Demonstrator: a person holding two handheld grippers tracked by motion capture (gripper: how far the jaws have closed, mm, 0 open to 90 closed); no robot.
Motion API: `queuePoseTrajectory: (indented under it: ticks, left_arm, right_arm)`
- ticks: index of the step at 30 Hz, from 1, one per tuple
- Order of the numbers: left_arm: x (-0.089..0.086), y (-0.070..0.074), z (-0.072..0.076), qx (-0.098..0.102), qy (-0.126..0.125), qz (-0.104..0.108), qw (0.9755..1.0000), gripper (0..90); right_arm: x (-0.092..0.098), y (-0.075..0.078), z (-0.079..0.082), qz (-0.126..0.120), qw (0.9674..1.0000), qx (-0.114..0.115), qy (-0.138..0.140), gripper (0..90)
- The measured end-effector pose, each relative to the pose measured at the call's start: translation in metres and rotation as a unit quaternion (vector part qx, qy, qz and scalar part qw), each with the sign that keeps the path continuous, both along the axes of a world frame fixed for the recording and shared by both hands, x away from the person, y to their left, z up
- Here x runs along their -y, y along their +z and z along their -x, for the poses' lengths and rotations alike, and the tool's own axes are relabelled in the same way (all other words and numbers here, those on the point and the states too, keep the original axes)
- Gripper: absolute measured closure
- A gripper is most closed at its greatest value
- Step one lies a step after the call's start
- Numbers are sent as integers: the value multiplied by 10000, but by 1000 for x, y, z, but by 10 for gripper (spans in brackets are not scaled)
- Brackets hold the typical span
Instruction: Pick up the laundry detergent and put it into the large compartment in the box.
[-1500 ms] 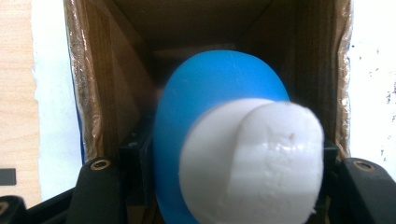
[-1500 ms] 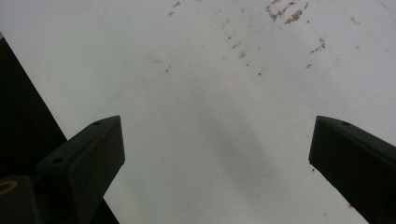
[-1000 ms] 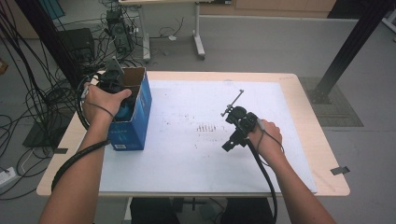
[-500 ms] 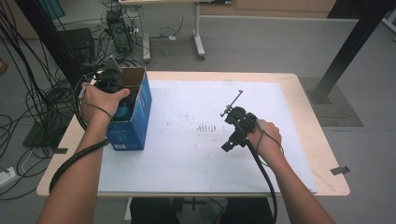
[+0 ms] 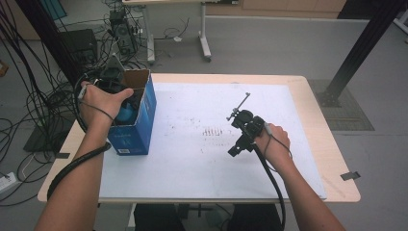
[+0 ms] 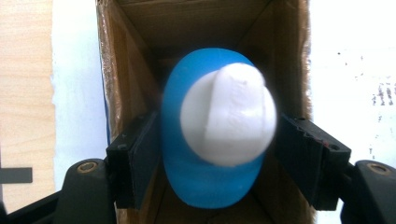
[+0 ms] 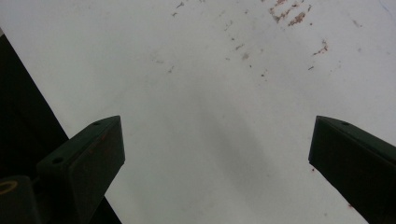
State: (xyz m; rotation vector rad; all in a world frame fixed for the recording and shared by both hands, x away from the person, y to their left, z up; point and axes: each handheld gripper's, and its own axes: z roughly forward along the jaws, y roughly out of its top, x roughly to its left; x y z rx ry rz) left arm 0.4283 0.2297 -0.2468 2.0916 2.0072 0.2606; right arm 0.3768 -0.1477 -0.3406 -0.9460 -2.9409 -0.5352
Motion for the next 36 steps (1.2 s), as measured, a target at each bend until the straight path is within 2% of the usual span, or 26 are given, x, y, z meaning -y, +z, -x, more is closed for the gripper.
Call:
queuePoseTrajectory:
  ticks: [9,18,25,31,36]
  left_arm:
    - [8,16,6,135,-84,-119,9998,280]
    - [14,32,13,97,-263,-275,9992,176]
    - [16,45,16,45,-389,-223,9990,122]
    - [20,55,19,-10,-526,-43,9986,79]
    - [27,64,22,-23,-671,-63,9977,64]
  right_arm:
    - [-2,0,0,-2,10000,13,33,33]
    - [-2,1,0,-3,10000,7,32,33]
    - [-2,2,0,-11,10000,28,46,33]
    - [-2,3,0,0,10000,14,55,34]
    - [-2,4,-1,15,10000,24,39,33]
